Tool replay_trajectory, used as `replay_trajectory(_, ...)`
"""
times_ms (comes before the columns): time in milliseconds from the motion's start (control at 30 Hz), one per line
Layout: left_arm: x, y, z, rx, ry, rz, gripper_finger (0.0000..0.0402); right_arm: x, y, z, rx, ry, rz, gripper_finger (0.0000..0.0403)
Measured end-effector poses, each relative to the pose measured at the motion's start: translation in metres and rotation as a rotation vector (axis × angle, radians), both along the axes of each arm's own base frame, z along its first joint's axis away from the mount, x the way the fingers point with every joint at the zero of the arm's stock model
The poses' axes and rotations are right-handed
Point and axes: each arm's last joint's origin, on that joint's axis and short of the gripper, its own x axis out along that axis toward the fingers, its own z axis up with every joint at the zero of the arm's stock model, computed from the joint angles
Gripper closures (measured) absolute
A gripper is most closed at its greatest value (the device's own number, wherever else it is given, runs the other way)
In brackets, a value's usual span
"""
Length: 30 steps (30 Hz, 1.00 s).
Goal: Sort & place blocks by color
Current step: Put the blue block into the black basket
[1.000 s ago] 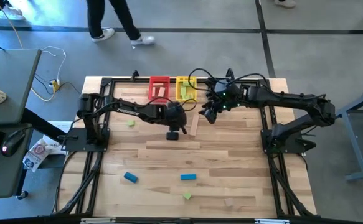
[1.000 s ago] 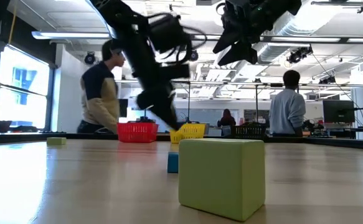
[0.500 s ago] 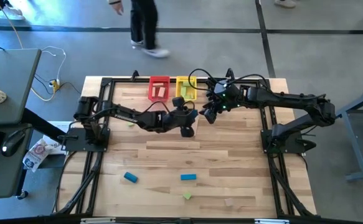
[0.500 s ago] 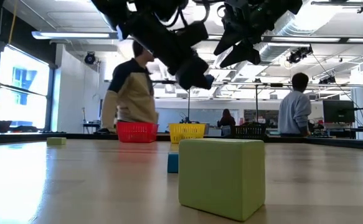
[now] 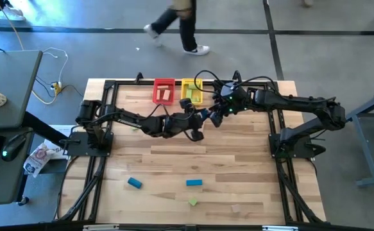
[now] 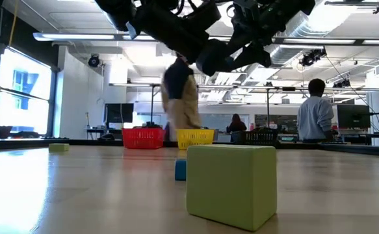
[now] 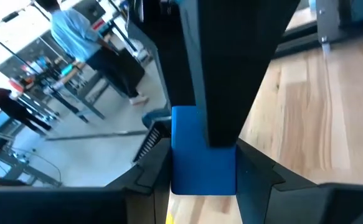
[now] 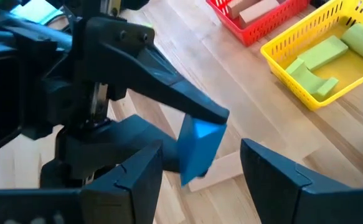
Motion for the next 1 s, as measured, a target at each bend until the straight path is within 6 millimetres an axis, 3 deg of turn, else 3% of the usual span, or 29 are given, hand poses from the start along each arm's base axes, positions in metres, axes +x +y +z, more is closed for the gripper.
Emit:
replay_trajectory(467,0.005,-0.007,0.015,0.103,-0.102,-0.035,0.0291,0.004,-0.003,0.005,-0.033,-0.060,-0.026,0.0211)
replay_trajectory(600,0.005,-0.007,0.015,0.103,-0.105,-0.035,0.0290,0.004,-0.002,0.006,-0.034,-0.065,-0.024,0.0247)
replay_trajectory(800,0.005,-0.007,0.016,0.110,-0.105,-0.031,0.0289,0.004,-0.002,0.006,-0.030,-0.074,-0.016,0.0332)
replay_trajectory(1000,0.004,-0.005,0.016,0.110,-0.107,-0.029,0.0276,0.004,-0.002,0.006,-0.046,-0.068,-0.001,0.0340)
